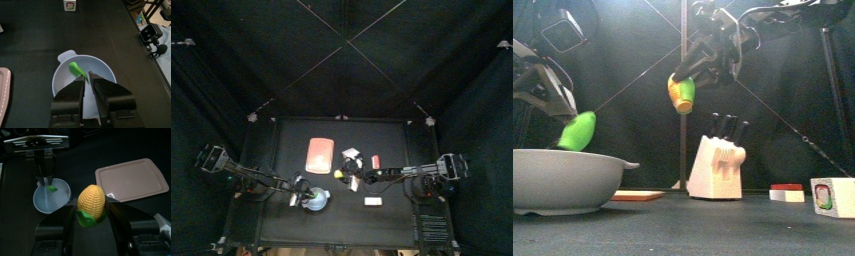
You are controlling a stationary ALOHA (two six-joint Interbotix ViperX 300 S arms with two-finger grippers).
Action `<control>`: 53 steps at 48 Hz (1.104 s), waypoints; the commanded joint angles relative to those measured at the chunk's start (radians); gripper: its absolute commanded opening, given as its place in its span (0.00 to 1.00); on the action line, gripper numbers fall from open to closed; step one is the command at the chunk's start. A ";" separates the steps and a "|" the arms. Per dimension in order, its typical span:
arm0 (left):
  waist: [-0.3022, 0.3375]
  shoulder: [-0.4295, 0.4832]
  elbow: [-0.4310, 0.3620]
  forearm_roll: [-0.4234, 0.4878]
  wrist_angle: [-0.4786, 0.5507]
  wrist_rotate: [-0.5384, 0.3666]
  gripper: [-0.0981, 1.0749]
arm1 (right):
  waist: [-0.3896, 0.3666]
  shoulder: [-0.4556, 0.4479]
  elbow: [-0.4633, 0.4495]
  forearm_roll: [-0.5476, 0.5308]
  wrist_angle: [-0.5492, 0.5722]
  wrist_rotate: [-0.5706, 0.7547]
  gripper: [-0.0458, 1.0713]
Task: Put corn husk in bowl
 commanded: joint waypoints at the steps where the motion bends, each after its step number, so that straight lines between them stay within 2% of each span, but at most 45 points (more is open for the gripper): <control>1: -0.002 0.000 -0.014 0.002 -0.005 -0.002 0.71 | -0.002 -0.035 -0.012 0.003 -0.005 0.003 0.67; 6: -0.002 0.000 -0.015 0.002 -0.006 -0.002 0.79 | -0.002 -0.035 -0.011 0.002 -0.003 0.003 0.67; 10: -0.002 0.002 -0.017 0.000 -0.008 -0.002 0.81 | -0.002 -0.035 -0.011 0.002 -0.005 0.003 0.67; 41: 0.006 0.002 -0.018 0.000 -0.011 -0.002 0.81 | -0.002 -0.032 -0.011 0.002 -0.005 0.003 0.67; 53: 0.054 0.002 -0.034 -0.006 -0.078 0.000 0.81 | -0.002 -0.029 -0.011 -0.002 -0.005 0.002 0.67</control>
